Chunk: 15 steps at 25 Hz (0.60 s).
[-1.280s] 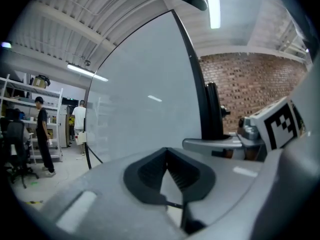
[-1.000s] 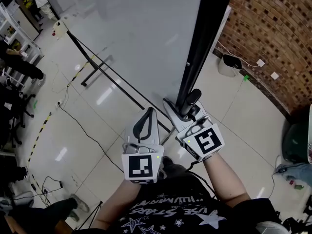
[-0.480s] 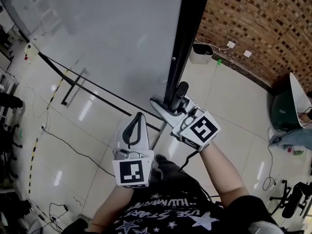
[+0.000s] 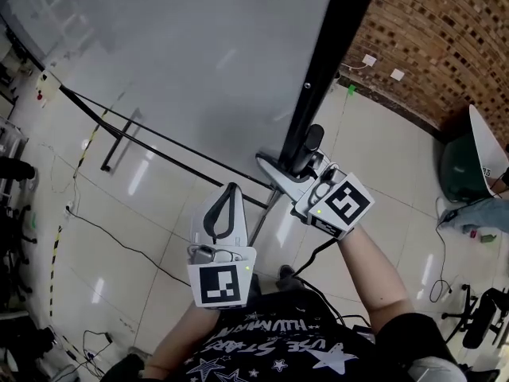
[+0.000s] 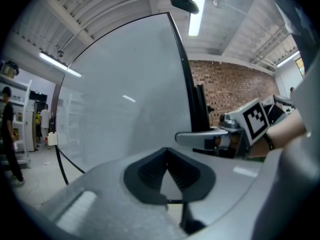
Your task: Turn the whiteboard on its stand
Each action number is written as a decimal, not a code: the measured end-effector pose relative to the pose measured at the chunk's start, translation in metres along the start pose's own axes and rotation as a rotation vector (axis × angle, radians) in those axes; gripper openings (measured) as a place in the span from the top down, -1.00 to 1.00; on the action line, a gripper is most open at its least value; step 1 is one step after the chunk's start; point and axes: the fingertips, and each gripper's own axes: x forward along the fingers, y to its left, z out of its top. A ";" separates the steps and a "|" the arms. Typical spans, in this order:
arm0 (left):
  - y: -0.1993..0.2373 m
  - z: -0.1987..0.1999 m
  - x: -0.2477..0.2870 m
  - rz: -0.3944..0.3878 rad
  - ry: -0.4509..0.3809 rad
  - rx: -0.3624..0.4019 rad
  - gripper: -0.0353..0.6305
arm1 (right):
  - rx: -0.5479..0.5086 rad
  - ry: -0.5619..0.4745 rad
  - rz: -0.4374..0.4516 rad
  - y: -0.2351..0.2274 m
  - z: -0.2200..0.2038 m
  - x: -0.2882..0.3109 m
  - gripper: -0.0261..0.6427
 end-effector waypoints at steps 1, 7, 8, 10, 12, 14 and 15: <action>-0.009 0.000 0.001 -0.004 0.000 -0.004 0.88 | 0.001 0.003 0.003 -0.002 0.001 -0.005 0.62; -0.053 0.010 0.011 -0.004 -0.028 -0.001 0.88 | -0.030 0.042 0.000 -0.015 -0.004 -0.042 0.62; -0.057 0.012 0.012 -0.001 -0.032 0.000 0.88 | -0.022 0.040 -0.002 -0.018 -0.002 -0.047 0.62; -0.067 0.015 0.014 -0.001 -0.039 0.007 0.88 | -0.016 0.042 -0.010 -0.024 0.000 -0.060 0.62; -0.078 0.016 0.016 -0.012 -0.042 0.015 0.88 | -0.027 0.043 -0.006 -0.028 -0.001 -0.075 0.62; -0.090 0.017 0.018 -0.027 -0.044 0.018 0.88 | -0.029 0.042 -0.005 -0.032 -0.001 -0.088 0.62; -0.095 0.017 0.019 -0.034 -0.046 0.019 0.88 | -0.029 0.042 -0.006 -0.034 -0.001 -0.094 0.62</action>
